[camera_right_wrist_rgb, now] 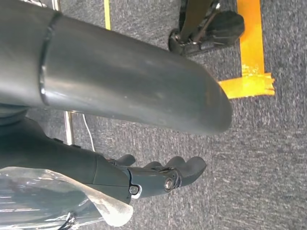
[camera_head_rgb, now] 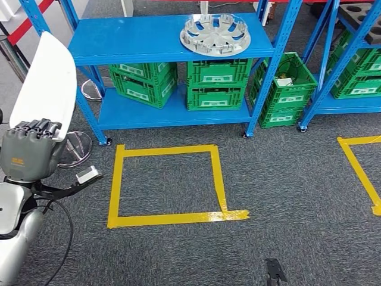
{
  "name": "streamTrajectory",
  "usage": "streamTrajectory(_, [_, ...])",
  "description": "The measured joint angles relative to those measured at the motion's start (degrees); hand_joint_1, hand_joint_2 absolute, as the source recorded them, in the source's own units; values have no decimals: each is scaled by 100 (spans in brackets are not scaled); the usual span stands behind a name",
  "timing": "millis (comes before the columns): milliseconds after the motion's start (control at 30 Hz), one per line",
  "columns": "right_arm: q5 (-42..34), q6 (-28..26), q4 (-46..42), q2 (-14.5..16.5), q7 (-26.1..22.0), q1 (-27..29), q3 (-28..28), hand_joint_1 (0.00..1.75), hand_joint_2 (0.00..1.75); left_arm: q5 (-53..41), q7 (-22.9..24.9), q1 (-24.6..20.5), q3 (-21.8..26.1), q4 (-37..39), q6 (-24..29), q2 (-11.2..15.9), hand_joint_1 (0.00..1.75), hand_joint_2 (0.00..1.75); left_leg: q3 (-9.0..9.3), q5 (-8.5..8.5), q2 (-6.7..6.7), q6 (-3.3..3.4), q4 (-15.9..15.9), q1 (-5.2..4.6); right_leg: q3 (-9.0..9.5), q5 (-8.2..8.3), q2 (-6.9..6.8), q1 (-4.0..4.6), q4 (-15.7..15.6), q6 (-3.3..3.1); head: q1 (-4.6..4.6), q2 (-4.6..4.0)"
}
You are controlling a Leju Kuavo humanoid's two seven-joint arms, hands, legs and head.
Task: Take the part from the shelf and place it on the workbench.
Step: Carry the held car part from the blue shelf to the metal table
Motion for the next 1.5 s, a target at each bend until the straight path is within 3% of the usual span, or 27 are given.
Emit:
streamTrajectory(67, [9,5,3,-5,-2,-10,-2,0,0,1,0,-5,-2,0,3,5,175,175,-49,-12,-5,-69,71,1,412,217,15,-11,-685,5,13,1])
streamTrajectory(100, [16,10,6,-5,-4,-13,-5,0,0,1,-3,-7,-5,0,5,9,175,175,-74,-6,-8,-112,107,-6,506,247,28,-11,-854,-16,19,1])
streamTrajectory(200, [34,17,13,-2,-9,-12,-17,0,0,2,-12,-11,-13,0,8,21,175,175,-124,37,-18,-226,151,-1,462,282,52,3,-871,-139,26,1])
streamTrajectory(233, [36,17,14,-3,-10,-14,-20,0,0,2,-13,-13,-13,0,8,24,175,175,-150,-31,-20,-257,202,8,439,310,51,1,-871,-189,22,1])
streamTrajectory(300, [39,19,15,-7,-11,-18,-24,0,0,3,-17,-14,-13,1,7,30,175,175,-301,-410,-23,-307,633,24,369,376,44,-3,-887,-295,-4,0])
streamTrajectory(367, [39,25,16,-10,-10,-18,-25,0,0,3,-28,-7,-12,3,8,29,175,175,-529,-889,-24,-337,1389,27,267,442,40,22,-885,-358,-26,0])
streamTrajectory(400, [40,28,17,-10,-8,-14,-25,0,0,4,-37,-2,-12,5,9,27,175,175,-588,-1024,-24,-339,1673,27,214,479,39,37,-884,-371,-27,0])
streamTrajectory(433, [44,29,19,-10,-5,-11,-26,0,0,3,-45,1,-12,6,10,25,175,175,-553,-1046,-25,-327,1765,25,161,517,38,52,-883,-376,-28,0])
streamTrajectory(467, [50,29,19,-10,-3,-11,-27,0,0,4,-50,2,-12,7,11,24,175,175,-407,-969,-26,-302,1634,21,112,556,39,69,-882,-376,-29,0])
streamTrajectory(567, [82,30,20,-1,0,-14,-35,0,0,4,-58,-16,-12,3,14,27,175,175,372,-641,-25,-157,478,-24,12,669,40,109,-882,-361,-23,0])
streamTrajectory(633, [99,32,21,9,2,-14,-49,0,0,4,-61,-28,-10,0,16,31,175,175,590,-608,-22,-105,84,-70,-14,739,30,97,-890,-311,-29,0])
streamTrajectory(733, [118,34,21,10,14,-11,-68,0,0,4,-85,-33,-9,1,17,23,175,175,560,-475,-10,-52,-21,-78,-57,764,16,70,-889,-206,-45,0])
streamTrajectory(800, [132,38,21,8,11,-13,-87,0,0,4,-133,-39,-9,2,22,4,175,175,495,-343,7,9,-95,-46,-204,451,18,67,-597,-152,-29,0])
streamTrajectory(867, [144,45,21,8,-3,-14,-106,0,0,4,-195,-34,-8,2,27,-26,175,175,368,-247,12,40,-97,-48,-439,-38,18,53,105,-103,-15,0])
streamTrajectory(900, [148,48,21,7,-10,-12,-113,0,0,3,-223,-23,-8,2,27,-41,175,175,302,-204,13,36,-93,-46,-520,-180,16,43,437,-78,-13,0])
streamTrajectory(933, [150,48,21,5,-15,-11,-118,0,0,3,-244,-12,-7,2,27,-56,175,175,239,-161,13,25,-87,-42,-526,-213,14,35,626,-54,-14,0])
streamTrajectory(967, [152,48,21,3,-17,-9,-125,0,0,2,-256,-3,-7,2,27,-67,175,175,184,-126,13,9,-76,-35,-425,-138,12,25,595,-34,-13,0])
streamTrajectory(1033, [157,48,21,-2,-19,-16,-138,0,0,3,-266,5,-4,2,27,-85,175,175,89,-83,13,-35,-22,-14,78,106,6,0,-80,-4,-12,0])
streamTrajectory(1100, [163,49,21,-3,-28,-31,-144,0,0,4,-284,4,9,2,32,-92,175,175,6,-63,13,-98,60,-17,552,174,14,-1,-773,-24,-9,1])
streamTrajectory(1133, [168,50,21,-2,-39,-34,-146,0,0,4,-307,3,16,2,40,-95,175,175,-22,-52,12,-131,93,-26,647,144,22,4,-923,-58,-9,1])
streamTrajectory(1200, [181,50,21,1,-68,-27,-155,0,0,4,-358,7,28,1,55,-101,175,175,-43,-24,10,-191,111,-37,640,140,34,10,-943,-145,-9,0])
streamTrajectory(1267, [193,50,20,3,-101,-25,-163,0,0,5,-391,10,42,-1,62,-106,175,175,-53,-21,8,-115,90,-37,621,158,37,8,-957,-182,-13,0])
streamTrajectory(1367, [197,77,20,3,-145,-25,-169,0,0,4,-432,13,57,-4,64,-119,175,175,-64,33,7,96,76,-41,608,190,37,20,-959,-214,-21,0])
streamTrajectory(1433, [196,101,21,5,-170,-25,-169,0,0,4,-452,14,58,-9,64,-128,175,175,-67,83,6,123,73,-39,598,206,32,35,-955,-239,-26,0])
streamTrajectory(1500, [195,102,20,8,-194,-25,-170,0,0,4,-460,15,60,-13,66,-139,175,175,-72,114,4,95,68,-32,590,214,29,50,-949,-252,-27,0])
